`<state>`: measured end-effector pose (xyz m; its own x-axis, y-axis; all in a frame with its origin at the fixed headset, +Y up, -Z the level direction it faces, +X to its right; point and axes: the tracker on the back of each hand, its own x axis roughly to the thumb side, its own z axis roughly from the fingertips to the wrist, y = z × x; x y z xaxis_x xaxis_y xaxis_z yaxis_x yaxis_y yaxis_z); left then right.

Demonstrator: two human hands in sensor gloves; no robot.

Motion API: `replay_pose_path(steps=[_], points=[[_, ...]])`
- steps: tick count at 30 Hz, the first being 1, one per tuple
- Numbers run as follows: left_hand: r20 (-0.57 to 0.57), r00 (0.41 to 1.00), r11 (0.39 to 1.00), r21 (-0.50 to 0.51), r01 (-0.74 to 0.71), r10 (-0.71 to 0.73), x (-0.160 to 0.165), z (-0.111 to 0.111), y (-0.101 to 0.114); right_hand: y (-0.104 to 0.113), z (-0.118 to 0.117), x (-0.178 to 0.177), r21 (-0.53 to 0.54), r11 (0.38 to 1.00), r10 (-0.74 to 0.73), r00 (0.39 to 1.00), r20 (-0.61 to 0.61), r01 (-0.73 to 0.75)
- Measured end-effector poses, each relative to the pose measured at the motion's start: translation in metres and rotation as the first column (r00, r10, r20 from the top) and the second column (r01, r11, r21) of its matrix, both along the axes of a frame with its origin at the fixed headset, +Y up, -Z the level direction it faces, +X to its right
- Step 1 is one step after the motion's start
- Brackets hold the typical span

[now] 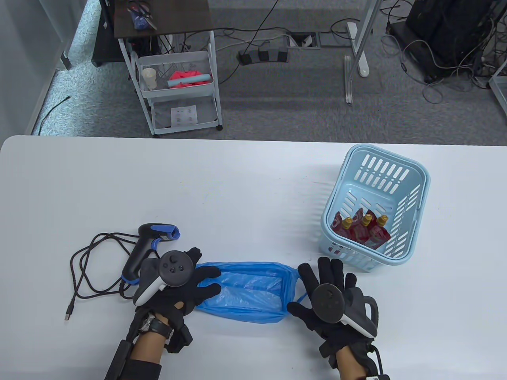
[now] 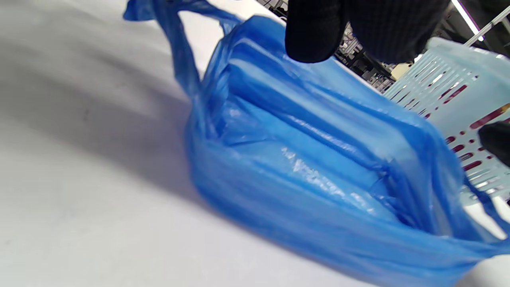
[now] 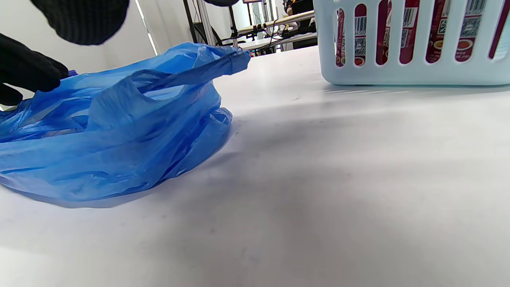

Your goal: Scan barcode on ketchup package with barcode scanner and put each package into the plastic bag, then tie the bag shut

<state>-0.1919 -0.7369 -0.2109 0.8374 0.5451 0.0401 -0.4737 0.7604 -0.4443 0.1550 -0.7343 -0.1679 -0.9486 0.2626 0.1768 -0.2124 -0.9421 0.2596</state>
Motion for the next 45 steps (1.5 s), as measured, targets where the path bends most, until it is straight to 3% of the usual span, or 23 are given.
replay_pose_path(steps=[11,19,33,38,45], points=[[-0.056,0.998,0.997,0.068,-0.035,0.039,-0.021,0.0,0.03,0.0,0.0,0.0,0.004,1.0,0.009,1.0,0.005,-0.009],[-0.229,0.973,0.994,0.104,-0.01,0.034,-0.061,-0.01,0.04,0.0,0.0,0.001,0.004,1.0,0.011,1.0,0.014,-0.011],[-0.51,0.845,0.987,-0.088,0.135,-0.161,-0.115,-0.045,0.025,0.001,-0.003,0.003,-0.008,0.999,-0.043,0.999,0.021,0.043],[-0.552,0.806,0.976,-0.155,0.153,-0.214,-0.122,-0.053,0.011,0.0,-0.003,0.003,-0.016,0.999,-0.048,0.999,0.019,0.048],[-0.554,0.795,0.966,-0.21,0.153,-0.247,-0.122,-0.059,-0.007,0.0,-0.004,0.001,-0.024,0.999,-0.044,0.999,0.017,0.045]])
